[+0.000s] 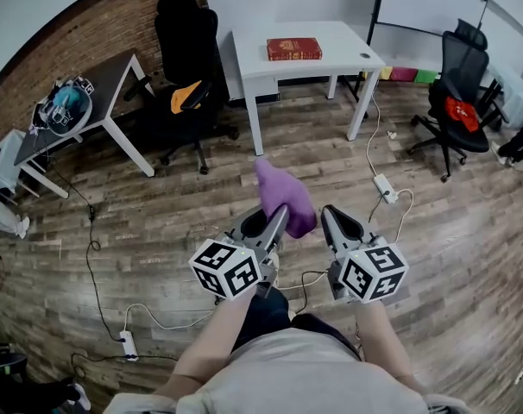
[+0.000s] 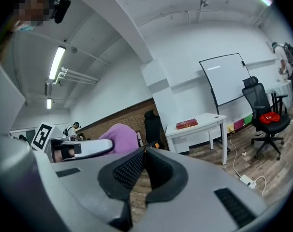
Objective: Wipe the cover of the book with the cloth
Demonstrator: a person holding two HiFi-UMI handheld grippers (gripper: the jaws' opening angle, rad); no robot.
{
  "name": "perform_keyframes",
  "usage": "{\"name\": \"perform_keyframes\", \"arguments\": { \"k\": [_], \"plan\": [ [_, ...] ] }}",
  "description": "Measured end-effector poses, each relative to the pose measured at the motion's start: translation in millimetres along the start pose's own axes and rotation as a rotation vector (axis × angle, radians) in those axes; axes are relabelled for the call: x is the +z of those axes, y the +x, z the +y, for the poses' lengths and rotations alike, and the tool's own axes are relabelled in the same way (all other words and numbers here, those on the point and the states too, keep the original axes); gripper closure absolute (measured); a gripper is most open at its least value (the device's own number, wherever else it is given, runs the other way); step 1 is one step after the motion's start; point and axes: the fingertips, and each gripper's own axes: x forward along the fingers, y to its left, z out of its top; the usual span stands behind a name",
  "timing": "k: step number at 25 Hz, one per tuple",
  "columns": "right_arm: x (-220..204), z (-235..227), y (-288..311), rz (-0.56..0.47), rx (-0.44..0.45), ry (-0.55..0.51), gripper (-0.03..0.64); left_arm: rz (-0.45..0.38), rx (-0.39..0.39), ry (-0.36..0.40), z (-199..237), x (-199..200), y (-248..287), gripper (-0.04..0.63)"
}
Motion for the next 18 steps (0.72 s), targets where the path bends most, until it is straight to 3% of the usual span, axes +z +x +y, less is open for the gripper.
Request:
{"name": "perform_keyframes", "arguments": {
  "k": [7, 18],
  "plan": [
    [11.5, -21.0, 62.3, 0.007, -0.013, 0.0, 0.594, -0.008, 0.019, -0.025, 58.5, 22.7, 39.9, 0.528],
    [60.5, -67.0, 180.5, -0.019, -0.078, 0.027, 0.594, 0.044, -0.021, -0.016, 148.7, 77.4, 116.3, 0.528]
  ]
}}
